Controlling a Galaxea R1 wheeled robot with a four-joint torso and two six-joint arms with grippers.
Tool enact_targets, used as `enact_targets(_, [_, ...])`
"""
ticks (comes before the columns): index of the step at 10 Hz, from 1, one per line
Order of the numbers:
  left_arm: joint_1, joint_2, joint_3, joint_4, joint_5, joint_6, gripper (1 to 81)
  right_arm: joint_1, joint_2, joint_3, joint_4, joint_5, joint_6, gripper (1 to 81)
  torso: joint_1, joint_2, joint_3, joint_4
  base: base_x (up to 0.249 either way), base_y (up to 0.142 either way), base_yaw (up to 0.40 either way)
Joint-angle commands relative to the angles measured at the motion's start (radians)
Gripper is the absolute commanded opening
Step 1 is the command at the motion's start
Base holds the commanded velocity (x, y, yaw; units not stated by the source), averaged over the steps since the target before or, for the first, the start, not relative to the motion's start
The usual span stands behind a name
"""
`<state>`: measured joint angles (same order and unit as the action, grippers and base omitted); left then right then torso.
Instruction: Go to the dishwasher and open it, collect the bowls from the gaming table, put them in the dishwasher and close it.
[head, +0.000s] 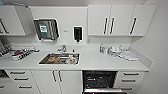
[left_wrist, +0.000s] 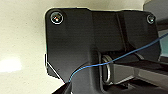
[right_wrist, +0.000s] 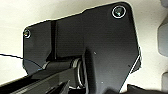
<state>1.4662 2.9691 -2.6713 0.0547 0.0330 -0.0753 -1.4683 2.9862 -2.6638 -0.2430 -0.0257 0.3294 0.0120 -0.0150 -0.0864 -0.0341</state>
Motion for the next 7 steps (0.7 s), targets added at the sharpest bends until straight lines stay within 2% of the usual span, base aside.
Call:
enact_targets(1, [-0.042, -0.014, 0.001, -0.003, 0.059, 0.005, 81.1, 0.047, 0.0, 0.001, -0.012, -0.054, -0.004, 81.1, 0.0, 0.0, 0.0, 0.0, 0.0, 0.0, 0.0])
enact_targets(5, [-0.042, -0.018, 0.001, -0.003, 0.058, 0.005, 81.1, 0.045, -0.002, -0.005, -0.006, -0.056, -0.003, 81.1, 0.0, 0.0, 0.0, 0.0, 0.0, 0.0, 0.0])
enact_targets(7, [-0.042, -0.027, 0.001, -0.006, 0.039, 0.005, 81.1, 0.045, 0.0, -0.007, -0.002, -0.059, 0.004, 81.1, 0.0, 0.0, 0.0, 0.0, 0.0, 0.0, 0.146])
